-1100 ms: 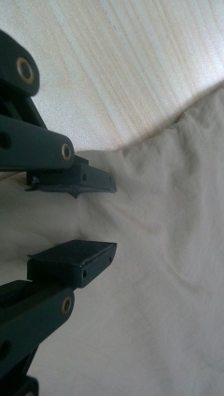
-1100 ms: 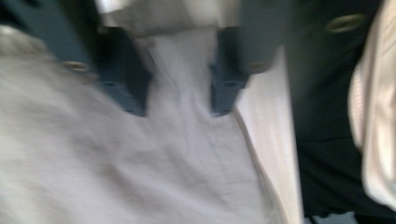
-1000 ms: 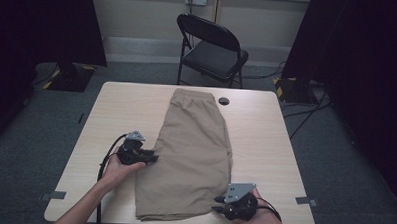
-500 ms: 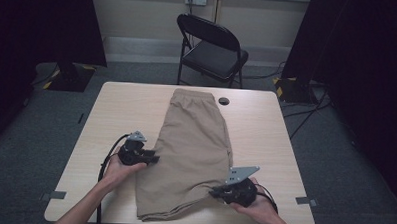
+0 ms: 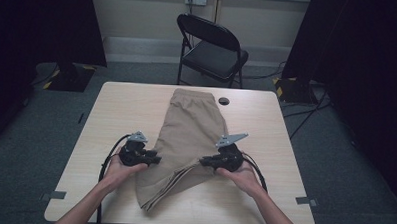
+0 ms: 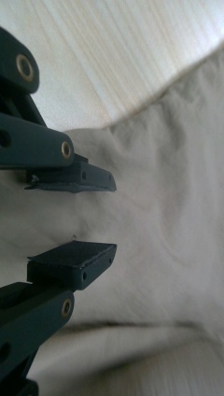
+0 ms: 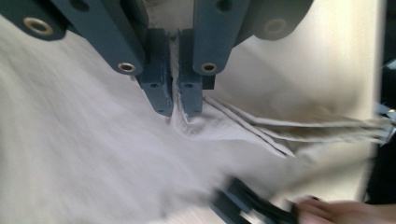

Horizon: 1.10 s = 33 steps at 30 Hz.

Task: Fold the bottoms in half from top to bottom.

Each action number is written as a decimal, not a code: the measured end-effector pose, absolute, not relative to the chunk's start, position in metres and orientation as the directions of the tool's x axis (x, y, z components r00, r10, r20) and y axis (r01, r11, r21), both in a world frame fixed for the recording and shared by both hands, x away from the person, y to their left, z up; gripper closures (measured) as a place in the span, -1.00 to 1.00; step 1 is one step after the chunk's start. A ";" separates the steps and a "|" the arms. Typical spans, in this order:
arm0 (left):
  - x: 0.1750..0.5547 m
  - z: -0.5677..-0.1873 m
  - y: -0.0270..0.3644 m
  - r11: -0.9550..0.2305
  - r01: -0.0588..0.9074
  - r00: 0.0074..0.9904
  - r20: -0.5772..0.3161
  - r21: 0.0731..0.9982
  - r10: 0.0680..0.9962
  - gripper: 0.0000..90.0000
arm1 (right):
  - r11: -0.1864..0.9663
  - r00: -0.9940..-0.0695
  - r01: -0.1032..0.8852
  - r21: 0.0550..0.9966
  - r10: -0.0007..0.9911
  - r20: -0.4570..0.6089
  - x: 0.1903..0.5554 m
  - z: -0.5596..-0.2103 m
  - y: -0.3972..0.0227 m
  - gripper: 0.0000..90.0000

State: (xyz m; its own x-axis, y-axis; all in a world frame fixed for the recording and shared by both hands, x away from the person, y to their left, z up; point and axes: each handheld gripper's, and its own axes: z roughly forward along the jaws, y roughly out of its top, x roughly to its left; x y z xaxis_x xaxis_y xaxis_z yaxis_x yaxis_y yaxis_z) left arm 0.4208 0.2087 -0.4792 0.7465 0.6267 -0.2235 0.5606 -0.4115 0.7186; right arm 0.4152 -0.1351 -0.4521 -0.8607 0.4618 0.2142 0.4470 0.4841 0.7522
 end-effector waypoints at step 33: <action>0.346 -0.469 0.191 -0.494 0.558 0.812 -0.314 0.667 0.492 -0.06 | 0.480 -0.794 0.547 0.685 0.556 0.244 0.438 -0.488 -0.128 0.91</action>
